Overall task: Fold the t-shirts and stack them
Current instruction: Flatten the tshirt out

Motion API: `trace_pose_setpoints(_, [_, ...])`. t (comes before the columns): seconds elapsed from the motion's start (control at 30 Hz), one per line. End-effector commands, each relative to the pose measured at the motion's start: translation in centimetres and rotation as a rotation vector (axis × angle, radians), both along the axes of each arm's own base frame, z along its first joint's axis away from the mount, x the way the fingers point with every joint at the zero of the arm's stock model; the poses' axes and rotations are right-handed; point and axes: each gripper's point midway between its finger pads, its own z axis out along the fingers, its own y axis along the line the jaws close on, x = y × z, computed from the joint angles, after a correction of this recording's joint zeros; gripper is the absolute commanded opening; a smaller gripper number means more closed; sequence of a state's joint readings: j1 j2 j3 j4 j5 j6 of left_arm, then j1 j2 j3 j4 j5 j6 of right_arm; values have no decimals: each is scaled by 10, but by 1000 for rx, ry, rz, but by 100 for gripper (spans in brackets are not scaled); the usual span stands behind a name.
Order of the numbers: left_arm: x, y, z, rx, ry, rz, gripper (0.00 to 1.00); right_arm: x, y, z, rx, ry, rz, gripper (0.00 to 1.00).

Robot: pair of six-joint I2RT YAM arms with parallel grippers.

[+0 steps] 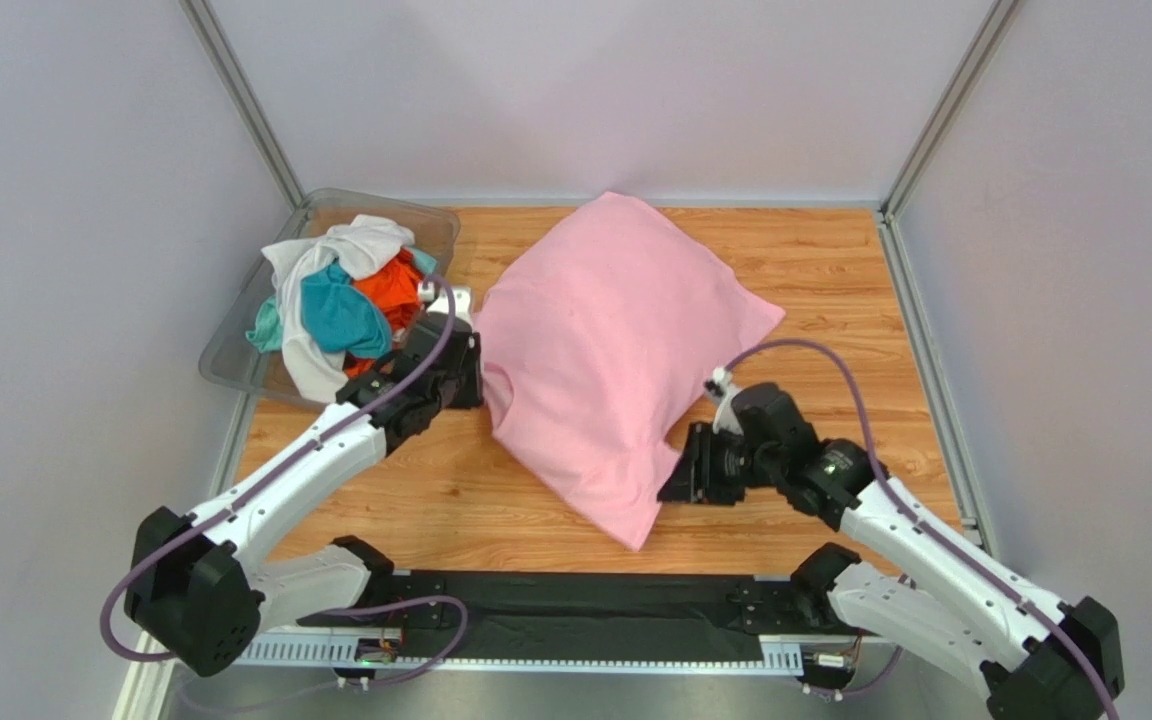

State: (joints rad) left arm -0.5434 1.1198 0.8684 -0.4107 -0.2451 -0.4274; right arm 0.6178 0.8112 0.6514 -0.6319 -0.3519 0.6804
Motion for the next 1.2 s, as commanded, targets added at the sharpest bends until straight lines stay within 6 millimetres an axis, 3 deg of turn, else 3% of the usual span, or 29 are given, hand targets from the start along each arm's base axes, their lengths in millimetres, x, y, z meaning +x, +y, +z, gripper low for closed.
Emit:
trace_pose_setpoints(0.0, [-16,21,-11,-57,61,188,50,-17,21,-1,108,94,4,43])
trace_pose_setpoints(0.03, [-19,20,-16,-68,77,187,71,-15,14,-10,49,95,-10,75])
trace_pose_setpoints(0.07, [-21,18,-17,-80,88,185,72,-8,14,-6,38,59,-16,76])
trace_pose_setpoints(0.1, [-25,13,-18,-105,111,173,83,-4,10,1,11,45,-31,100])
trace_pose_setpoints(0.13, [-27,10,-17,-114,120,164,93,0,7,3,-17,15,-35,100])
trace_pose_setpoints(0.2, [-31,1,-13,-151,140,123,100,11,-4,6,-76,-35,-82,100])
trace_pose_setpoints(0.33, [-42,-21,-13,-199,183,49,100,39,-22,24,-176,-142,-179,100])
trace_pose_setpoints(0.5, [-60,-45,-32,-187,263,-30,100,75,-40,21,-287,-184,-278,100])
trace_pose_setpoints(0.6, [-67,-46,-53,-161,321,-16,100,100,-46,10,-356,-180,-295,100])
trace_pose_setpoints(0.63, [-67,-47,-58,-161,331,-16,100,107,-45,-3,-377,-149,-291,100])
trace_pose_setpoints(0.73, [-70,-44,-84,-116,400,14,100,131,-40,-16,-301,-95,-273,100])
trace_pose_setpoints(0.77, [-69,-45,-88,-108,409,19,100,134,-36,-30,-283,-37,-253,100])
trace_pose_setpoints(0.83, [-65,-46,-94,-92,415,27,100,151,-41,-40,-266,-17,-272,100])
trace_pose_setpoints(0.87, [-60,-47,-101,-68,430,35,100,158,-42,-53,-276,12,-271,100])
trace_pose_setpoints(0.93, [-54,-45,-118,-13,464,58,100,170,-47,-61,-288,17,-278,100])
trace_pose_setpoints(1.0, [-42,-52,-121,-6,485,58,100,180,-52,-77,-306,53,-283,100])
trace_pose_setpoints(1.03, [-39,-48,-136,26,536,76,100,182,-53,-84,-311,69,-282,100])
trace_pose_setpoints(1.1, [-24,-52,-137,30,554,85,100,185,-58,-98,-314,113,-289,100])
trace_pose_setpoints(1.13, [-23,-50,-150,55,594,94,100,186,-58,-102,-312,124,-289,100])
trace_pose_setpoints(1.17, [-7,-52,-145,42,585,104,100,187,-57,-104,-309,127,-287,100])
